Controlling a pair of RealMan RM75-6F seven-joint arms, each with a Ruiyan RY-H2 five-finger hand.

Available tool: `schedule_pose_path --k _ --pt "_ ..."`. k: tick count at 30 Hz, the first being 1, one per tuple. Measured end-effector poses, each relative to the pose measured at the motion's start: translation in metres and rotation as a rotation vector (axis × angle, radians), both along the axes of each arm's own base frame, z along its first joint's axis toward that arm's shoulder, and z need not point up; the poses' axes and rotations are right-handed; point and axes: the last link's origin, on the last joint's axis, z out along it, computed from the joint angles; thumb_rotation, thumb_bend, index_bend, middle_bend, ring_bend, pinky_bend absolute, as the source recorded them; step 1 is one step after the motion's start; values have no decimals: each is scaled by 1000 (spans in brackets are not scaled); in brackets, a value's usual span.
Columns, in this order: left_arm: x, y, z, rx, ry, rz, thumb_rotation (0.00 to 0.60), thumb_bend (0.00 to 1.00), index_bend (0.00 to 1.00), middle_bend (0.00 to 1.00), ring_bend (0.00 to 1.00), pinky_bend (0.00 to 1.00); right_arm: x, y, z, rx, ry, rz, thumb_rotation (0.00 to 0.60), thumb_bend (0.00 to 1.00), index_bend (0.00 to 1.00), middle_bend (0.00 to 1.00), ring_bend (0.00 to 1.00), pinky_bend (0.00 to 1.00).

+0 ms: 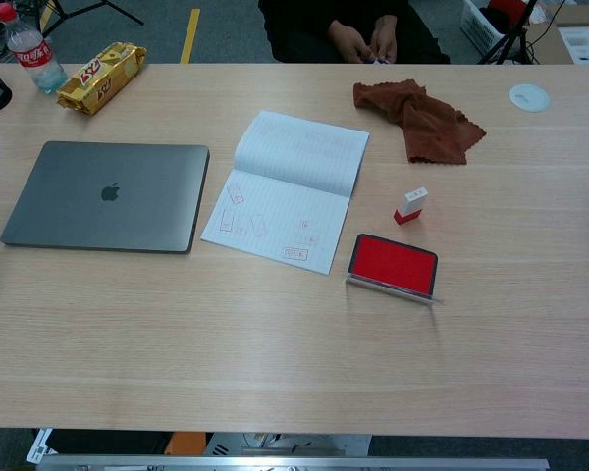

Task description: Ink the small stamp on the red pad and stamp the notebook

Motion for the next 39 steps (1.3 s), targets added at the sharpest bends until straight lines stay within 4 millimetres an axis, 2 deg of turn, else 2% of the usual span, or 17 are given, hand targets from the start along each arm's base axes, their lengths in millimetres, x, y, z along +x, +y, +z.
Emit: schedule_pose_path --k 10,19,28,39 --pt "3 -1 0 3 0 -11 600 269 172 123 92 113 8 -8 0 1 -15 36 600 234 287 339 263 405" --pt "4 -2 1 -7 0 6 600 268 172 117 93 113 30 -31 -10 61 -7 126 600 229 287 339 263 388" --pt "4 -5 4 3 2 18 600 268 172 115 93 113 64 -72 -47 219 76 254 600 231 357 339 263 388" --pt "2 -11 7 3 4 37 600 269 172 108 93 113 89 -112 -117 390 125 319 600 233 402 339 263 388"
